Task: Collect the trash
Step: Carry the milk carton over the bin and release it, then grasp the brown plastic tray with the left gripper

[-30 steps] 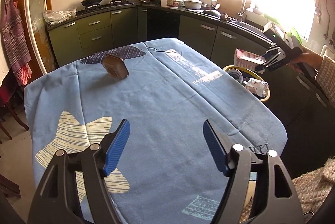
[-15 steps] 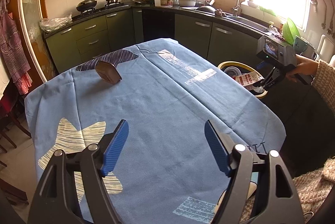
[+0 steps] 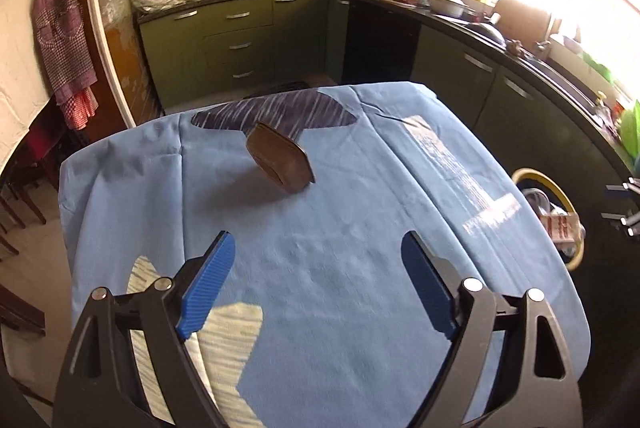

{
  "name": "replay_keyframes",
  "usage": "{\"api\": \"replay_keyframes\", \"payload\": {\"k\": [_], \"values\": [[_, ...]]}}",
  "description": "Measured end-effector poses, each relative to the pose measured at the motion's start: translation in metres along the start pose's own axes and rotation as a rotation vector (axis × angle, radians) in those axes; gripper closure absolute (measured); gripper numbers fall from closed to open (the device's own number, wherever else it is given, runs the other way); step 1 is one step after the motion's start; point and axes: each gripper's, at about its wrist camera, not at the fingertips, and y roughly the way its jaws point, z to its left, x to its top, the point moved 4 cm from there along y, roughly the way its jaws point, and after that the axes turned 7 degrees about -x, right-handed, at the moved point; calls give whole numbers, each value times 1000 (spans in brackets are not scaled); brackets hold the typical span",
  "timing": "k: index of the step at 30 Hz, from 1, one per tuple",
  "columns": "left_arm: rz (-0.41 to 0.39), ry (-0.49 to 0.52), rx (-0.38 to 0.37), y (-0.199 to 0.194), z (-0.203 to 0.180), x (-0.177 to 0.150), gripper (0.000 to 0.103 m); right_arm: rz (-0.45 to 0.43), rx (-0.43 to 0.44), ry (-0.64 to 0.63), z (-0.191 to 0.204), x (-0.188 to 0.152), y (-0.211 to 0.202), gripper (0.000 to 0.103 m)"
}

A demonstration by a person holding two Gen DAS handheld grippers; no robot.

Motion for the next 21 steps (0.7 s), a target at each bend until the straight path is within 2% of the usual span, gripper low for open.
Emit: {"api": "replay_keyframes", "payload": {"k": [1, 5, 8, 15, 21], "values": [[4, -39, 12, 9, 8, 8, 22, -1, 5, 0, 0, -1, 2, 23], [36, -196, -21, 43, 26, 33, 22, 1, 36, 4, 2, -5, 12, 23], [73, -274, 18, 69, 35, 45, 22, -5, 56, 13, 2, -7, 15, 23], [156, -326, 75, 103, 43, 45, 24, -35, 91, 17, 0, -8, 12, 23], [149, -325, 84, 107, 52, 47, 34, -45, 105, 15, 3, -9, 12, 23]]}}
